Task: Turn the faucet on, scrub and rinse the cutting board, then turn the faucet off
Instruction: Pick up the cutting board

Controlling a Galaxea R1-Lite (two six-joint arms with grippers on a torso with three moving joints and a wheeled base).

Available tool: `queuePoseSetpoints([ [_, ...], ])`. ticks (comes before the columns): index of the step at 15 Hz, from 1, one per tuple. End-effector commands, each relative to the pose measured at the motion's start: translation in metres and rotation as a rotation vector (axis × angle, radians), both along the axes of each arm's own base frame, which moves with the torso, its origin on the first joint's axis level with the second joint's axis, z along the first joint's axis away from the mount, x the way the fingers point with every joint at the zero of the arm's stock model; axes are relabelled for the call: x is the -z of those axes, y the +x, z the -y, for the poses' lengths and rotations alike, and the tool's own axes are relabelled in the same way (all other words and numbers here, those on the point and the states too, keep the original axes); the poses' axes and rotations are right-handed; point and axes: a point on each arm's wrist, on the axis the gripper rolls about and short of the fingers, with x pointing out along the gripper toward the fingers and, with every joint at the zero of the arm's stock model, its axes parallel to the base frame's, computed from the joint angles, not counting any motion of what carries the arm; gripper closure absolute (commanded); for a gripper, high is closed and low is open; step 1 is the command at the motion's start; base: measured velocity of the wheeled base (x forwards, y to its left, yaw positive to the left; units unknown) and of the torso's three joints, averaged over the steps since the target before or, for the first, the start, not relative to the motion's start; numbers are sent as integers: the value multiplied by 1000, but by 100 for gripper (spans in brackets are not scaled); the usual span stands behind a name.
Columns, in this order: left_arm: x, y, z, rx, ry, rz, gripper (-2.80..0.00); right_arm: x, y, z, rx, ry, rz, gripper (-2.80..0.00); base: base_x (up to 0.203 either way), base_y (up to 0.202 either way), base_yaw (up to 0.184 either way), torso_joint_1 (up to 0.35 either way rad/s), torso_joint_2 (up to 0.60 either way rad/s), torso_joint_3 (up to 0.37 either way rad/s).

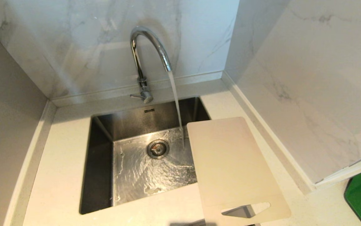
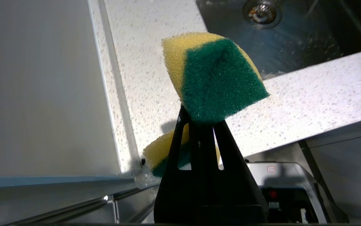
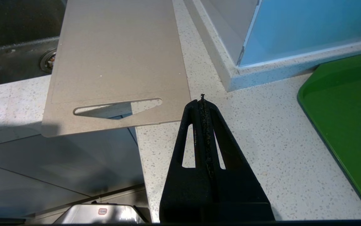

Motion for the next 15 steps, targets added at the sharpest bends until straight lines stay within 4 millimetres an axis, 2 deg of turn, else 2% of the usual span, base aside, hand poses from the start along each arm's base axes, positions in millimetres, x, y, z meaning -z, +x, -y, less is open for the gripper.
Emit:
queuePoseSetpoints([
  [1,1,-6,0,13,1,77,0,0,0,0,0,0,0,0,0,0,0,0,0,0],
  [5,5,-18,0,11,7,200,0,0,0,0,0,0,-2,0,0,0,0,0,0,0],
  [15,6,-18,0,6,-18,202,0,0,0,0,0,0,0,0,0,0,0,0,0,0],
])
